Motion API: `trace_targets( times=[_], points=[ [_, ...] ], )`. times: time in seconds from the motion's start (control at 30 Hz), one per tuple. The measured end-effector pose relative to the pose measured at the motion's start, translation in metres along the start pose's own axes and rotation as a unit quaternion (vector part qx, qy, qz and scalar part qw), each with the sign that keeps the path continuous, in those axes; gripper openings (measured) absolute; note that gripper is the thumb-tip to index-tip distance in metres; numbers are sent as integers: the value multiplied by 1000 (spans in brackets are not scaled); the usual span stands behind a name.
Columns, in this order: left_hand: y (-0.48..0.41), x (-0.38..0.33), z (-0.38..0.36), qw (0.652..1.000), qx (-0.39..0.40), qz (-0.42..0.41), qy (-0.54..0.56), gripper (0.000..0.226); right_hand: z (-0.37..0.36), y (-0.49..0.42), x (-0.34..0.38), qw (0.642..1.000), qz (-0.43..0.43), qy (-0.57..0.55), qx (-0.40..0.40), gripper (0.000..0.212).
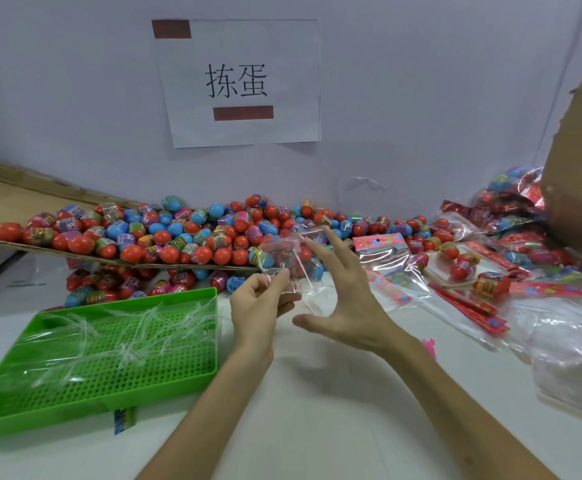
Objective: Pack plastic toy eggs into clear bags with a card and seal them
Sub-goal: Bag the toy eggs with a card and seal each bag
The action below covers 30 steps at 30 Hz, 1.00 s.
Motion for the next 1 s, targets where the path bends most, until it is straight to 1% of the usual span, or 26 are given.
trace_targets(
  times=[0.07, 0.13, 0.27, 0.37, 0.43, 0.53, 0.57, 0.67, 0.73, 0.77, 0.8, 0.87, 0.93, 1.0],
  points=[
    [1, -2, 1, 1000, -4, -16, -16, 28, 6, 1, -1, 999, -4, 16, -33, 95],
    [2, -4, -2, 999, -1, -25, -37, 27, 15, 1, -5, 997, -17, 15, -75, 81],
    [10, -8, -15, 995, 31, -48, -84, 30, 25, 3, -15, 992, -49, 1, -113, 36],
    [16, -12, -24, 990, 49, -71, -112, 36, 30, 6, -16, 991, -49, 11, -128, 24],
    [19, -15, -26, 988, 54, -81, -117, 38, 30, 6, -17, 990, -52, 3, -132, 20],
    [21, -18, -25, 989, 52, -78, -112, 50, 28, 7, -18, 988, -55, -4, -141, 19],
    [20, -17, -24, 991, 49, -69, -106, 49, 29, 7, -17, 988, -49, 4, -148, 19],
    [14, -13, -16, 995, 38, -42, -81, 32, 34, 6, -13, 988, -24, 24, -153, 17],
    [11, -12, -13, 997, 36, -26, -59, 32, 32, 3, -8, 992, -4, 30, -126, 28],
    [12, -12, -13, 998, 39, -20, -47, 33, 30, 3, -6, 993, 2, 29, -115, 35],
    [14, -13, -15, 998, 47, -16, -33, 38, 29, 3, -5, 993, 4, 22, -117, 37],
    [18, -17, -19, 997, 71, -15, -6, 51, 34, 5, -8, 988, -15, -15, -151, 25],
    [20, -24, -21, 996, 82, -40, 9, 57, 37, 6, -17, 977, -60, -92, -181, 15],
    [22, -32, -14, 994, 47, -101, -12, 51, 38, 7, -25, 959, -99, -177, -196, 18]
  ],
)
Point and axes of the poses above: each hand's wrist, its own y-axis away from the middle knuckle, its own z-axis out of the back of the hand, x = y × z, the point moved 10 cm from there along -y, towards the middle knuckle, and after that the axes turned 13 degrees about z, right-handed, at the moved point
